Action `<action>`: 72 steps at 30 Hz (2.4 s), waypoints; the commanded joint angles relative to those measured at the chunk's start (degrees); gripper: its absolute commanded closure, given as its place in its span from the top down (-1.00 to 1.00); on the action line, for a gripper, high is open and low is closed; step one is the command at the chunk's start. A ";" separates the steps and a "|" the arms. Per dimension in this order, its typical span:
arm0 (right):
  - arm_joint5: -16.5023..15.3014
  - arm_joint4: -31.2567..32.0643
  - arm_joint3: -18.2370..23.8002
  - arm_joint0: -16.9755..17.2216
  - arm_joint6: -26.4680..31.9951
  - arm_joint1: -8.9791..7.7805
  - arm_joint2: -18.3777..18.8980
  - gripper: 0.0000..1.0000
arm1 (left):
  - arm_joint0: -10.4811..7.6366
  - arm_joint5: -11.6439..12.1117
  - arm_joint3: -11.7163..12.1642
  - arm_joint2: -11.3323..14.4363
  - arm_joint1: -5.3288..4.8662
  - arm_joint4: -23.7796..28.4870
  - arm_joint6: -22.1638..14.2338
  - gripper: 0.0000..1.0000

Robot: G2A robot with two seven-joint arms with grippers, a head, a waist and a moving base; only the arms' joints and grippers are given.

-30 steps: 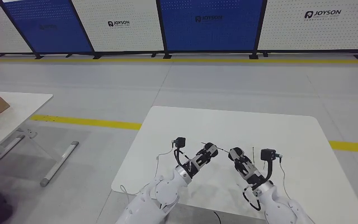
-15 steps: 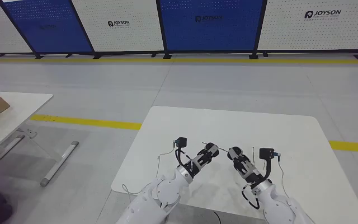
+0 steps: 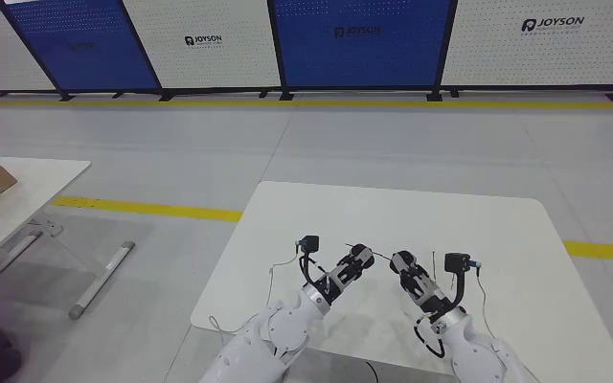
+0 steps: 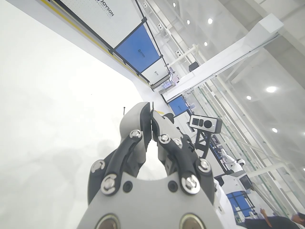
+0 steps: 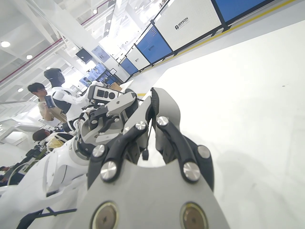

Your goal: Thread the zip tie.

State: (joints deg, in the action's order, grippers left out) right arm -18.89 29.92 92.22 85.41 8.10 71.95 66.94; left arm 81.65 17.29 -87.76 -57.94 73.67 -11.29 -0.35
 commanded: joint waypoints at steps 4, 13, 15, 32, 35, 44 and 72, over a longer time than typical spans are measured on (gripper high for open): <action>-0.15 -0.10 -0.07 0.06 -0.20 0.01 0.08 -1.00 | -0.06 -0.16 0.13 -0.01 0.02 -0.06 0.26 -1.00; -0.18 0.15 -0.29 -0.04 -0.06 0.02 0.02 -1.00 | 0.09 -0.26 -0.06 0.50 0.09 -0.76 0.59 -1.00; -0.18 0.18 -0.39 -0.10 0.02 0.03 -0.01 -1.00 | 0.08 -0.22 -0.04 0.54 0.11 -0.76 0.63 -1.00; -0.59 -0.22 -0.63 0.08 0.51 -0.09 0.39 -1.00 | -0.11 0.16 0.47 1.08 0.35 -1.28 2.52 -1.00; -0.59 -0.33 -0.64 0.24 0.53 -0.18 0.66 -1.00 | -0.11 0.13 0.59 0.94 0.35 -1.42 2.83 -1.00; -0.59 -0.05 -0.16 0.25 0.69 -0.30 0.65 -1.00 | -0.09 -0.31 0.87 1.29 0.40 -1.81 2.27 -1.00; -0.15 0.43 -0.74 -0.25 0.02 -0.04 -0.46 -1.00 | 0.61 0.88 0.85 0.45 0.22 -1.63 2.02 -1.00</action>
State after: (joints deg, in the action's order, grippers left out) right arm -19.04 30.33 91.49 85.14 8.17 71.92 66.47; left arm 82.21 18.11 -86.87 -57.49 73.90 -12.90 1.66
